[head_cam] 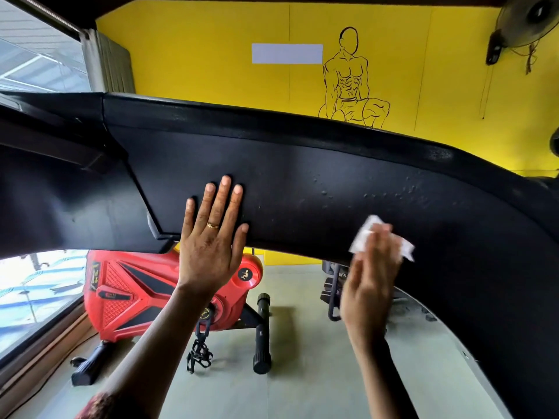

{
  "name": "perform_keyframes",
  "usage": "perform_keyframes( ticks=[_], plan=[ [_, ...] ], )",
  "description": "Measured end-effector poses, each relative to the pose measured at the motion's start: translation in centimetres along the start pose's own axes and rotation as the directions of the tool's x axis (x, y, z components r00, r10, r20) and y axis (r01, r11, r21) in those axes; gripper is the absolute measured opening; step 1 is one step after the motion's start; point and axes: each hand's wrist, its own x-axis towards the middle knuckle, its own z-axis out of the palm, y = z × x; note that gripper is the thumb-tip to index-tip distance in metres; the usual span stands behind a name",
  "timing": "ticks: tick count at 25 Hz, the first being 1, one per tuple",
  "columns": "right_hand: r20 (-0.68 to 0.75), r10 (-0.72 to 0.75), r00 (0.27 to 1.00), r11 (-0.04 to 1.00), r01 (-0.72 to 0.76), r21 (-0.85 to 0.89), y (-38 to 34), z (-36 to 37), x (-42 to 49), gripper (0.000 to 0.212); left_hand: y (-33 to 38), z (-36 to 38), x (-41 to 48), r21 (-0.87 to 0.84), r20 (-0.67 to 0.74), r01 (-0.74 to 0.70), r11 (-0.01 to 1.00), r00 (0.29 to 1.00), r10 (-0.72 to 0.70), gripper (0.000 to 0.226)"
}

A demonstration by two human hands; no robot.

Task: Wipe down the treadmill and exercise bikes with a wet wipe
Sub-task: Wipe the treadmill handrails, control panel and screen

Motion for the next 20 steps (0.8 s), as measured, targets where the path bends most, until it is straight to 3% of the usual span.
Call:
perform_keyframes(
  ticks=[2, 3, 5, 6, 8, 12, 14, 16, 18, 20],
  plan=[
    [-0.073, 0.179, 0.981, 0.984, -0.178, 0.016, -1.0, 0.5, -0.2, 0.045, 0.2, 0.0, -0.1, -0.002, 0.003, 0.014, 1.000, 1.000, -0.014, 0.055],
    [-0.045, 0.143, 0.989, 0.990, -0.142, 0.023, -3.1, 1.3, -0.5, 0.046, 0.2, 0.0, -0.1, -0.003, 0.004, 0.019, 1.000, 1.000, -0.019, 0.055],
    [0.122, -0.117, 0.986, 0.991, 0.107, 0.084, -7.8, 2.8, -1.5, 0.045, 0.2, 0.0, 0.0, -0.013, 0.013, 0.016, 1.000, 1.000, -0.016, 0.055],
    [0.200, -0.247, 0.948, 0.967, 0.227, 0.118, -9.2, 3.1, -1.8, 0.045, 0.1, -0.1, -0.1, -0.020, 0.019, 0.008, 1.000, 1.000, -0.008, 0.055],
    [0.266, -0.343, 0.901, 0.939, 0.324, 0.115, -8.7, 2.9, -1.1, 0.043, -0.4, -0.4, -0.5, -0.031, 0.038, 0.001, 1.000, 0.999, 0.001, 0.056],
    [0.086, -0.071, 0.994, 0.997, 0.069, 0.029, -5.4, 1.6, -2.1, 0.042, -3.1, -1.7, -2.9, -0.035, 0.079, 0.093, 0.995, 0.993, -0.090, 0.057],
    [0.124, -0.115, 0.986, 0.992, 0.107, 0.065, -7.7, 2.9, -2.7, 0.043, -4.4, -2.2, -3.9, -0.055, 0.078, 0.184, 0.981, 0.981, -0.180, 0.059],
    [0.231, -0.294, 0.927, 0.953, 0.267, 0.142, -11.7, 4.7, -2.8, 0.044, -5.7, -2.5, -4.6, -0.122, 0.077, 0.289, 0.950, 0.957, -0.281, 0.060],
    [0.304, -0.484, 0.821, 0.874, 0.431, 0.225, -15.1, 6.5, -2.3, 0.044, -7.6, -2.9, -5.2, -0.179, 0.092, 0.391, 0.903, 0.920, -0.381, 0.060],
    [0.341, -0.598, 0.726, 0.802, 0.538, 0.262, -17.6, 7.7, -1.7, 0.047, -9.5, -3.4, -5.7, -0.180, 0.129, 0.389, 0.903, 0.920, -0.371, 0.059]
  ],
)
